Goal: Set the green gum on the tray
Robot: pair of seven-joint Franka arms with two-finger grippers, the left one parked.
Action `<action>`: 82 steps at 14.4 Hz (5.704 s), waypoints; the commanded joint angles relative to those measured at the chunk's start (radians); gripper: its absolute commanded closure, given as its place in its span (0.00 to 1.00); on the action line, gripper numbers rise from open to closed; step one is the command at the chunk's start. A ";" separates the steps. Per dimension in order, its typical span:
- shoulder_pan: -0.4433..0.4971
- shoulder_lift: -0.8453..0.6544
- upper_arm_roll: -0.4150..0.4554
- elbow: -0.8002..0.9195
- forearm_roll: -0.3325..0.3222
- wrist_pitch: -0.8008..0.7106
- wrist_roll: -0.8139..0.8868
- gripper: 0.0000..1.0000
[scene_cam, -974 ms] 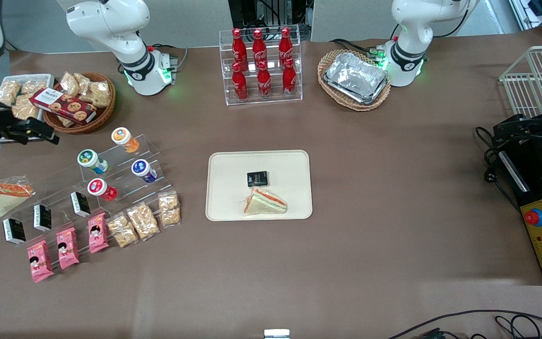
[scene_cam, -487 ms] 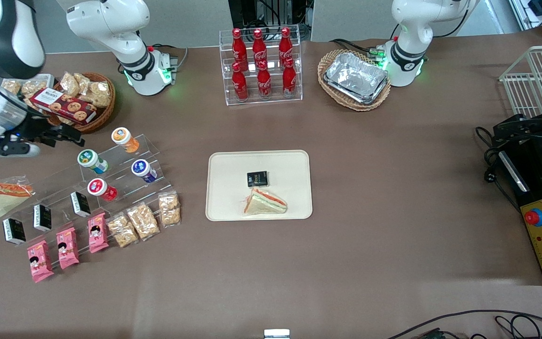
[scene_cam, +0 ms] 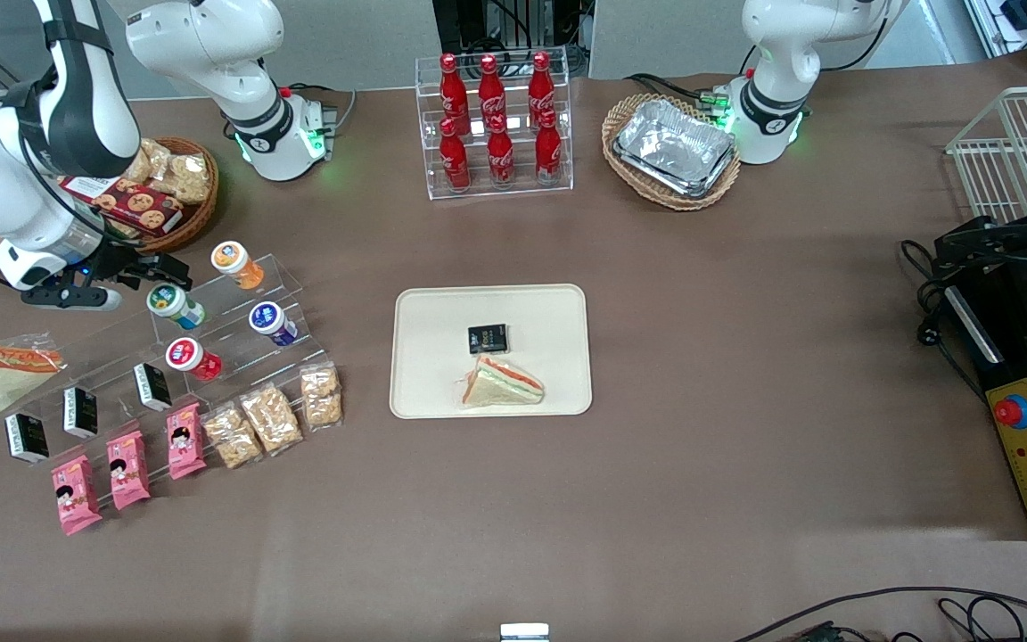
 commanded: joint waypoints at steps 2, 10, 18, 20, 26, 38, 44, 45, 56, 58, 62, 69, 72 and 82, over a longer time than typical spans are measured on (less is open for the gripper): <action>-0.004 0.057 -0.001 -0.023 -0.026 0.089 0.022 0.00; -0.006 0.057 -0.004 -0.016 -0.029 0.086 0.002 0.70; 0.002 0.069 0.000 0.297 -0.027 -0.268 -0.008 0.71; 0.003 0.074 0.002 0.387 -0.018 -0.357 -0.008 0.70; 0.051 0.162 0.002 0.688 0.089 -0.586 0.025 0.69; 0.386 0.347 0.218 0.569 0.181 -0.234 0.733 0.65; 0.477 0.417 0.220 0.359 0.183 0.076 0.790 0.64; 0.477 0.437 0.221 0.327 0.183 0.133 0.790 0.64; 0.536 0.600 0.237 0.256 0.201 0.348 0.792 0.57; 0.534 0.601 0.237 0.259 0.204 0.348 0.793 0.00; 0.522 0.577 0.235 0.261 0.209 0.336 0.790 0.00; 0.389 0.410 0.204 0.271 0.196 0.172 0.652 0.00; 0.274 0.306 0.192 0.271 0.195 0.111 0.499 0.00; -0.144 0.180 0.189 0.530 0.135 -0.360 0.045 0.00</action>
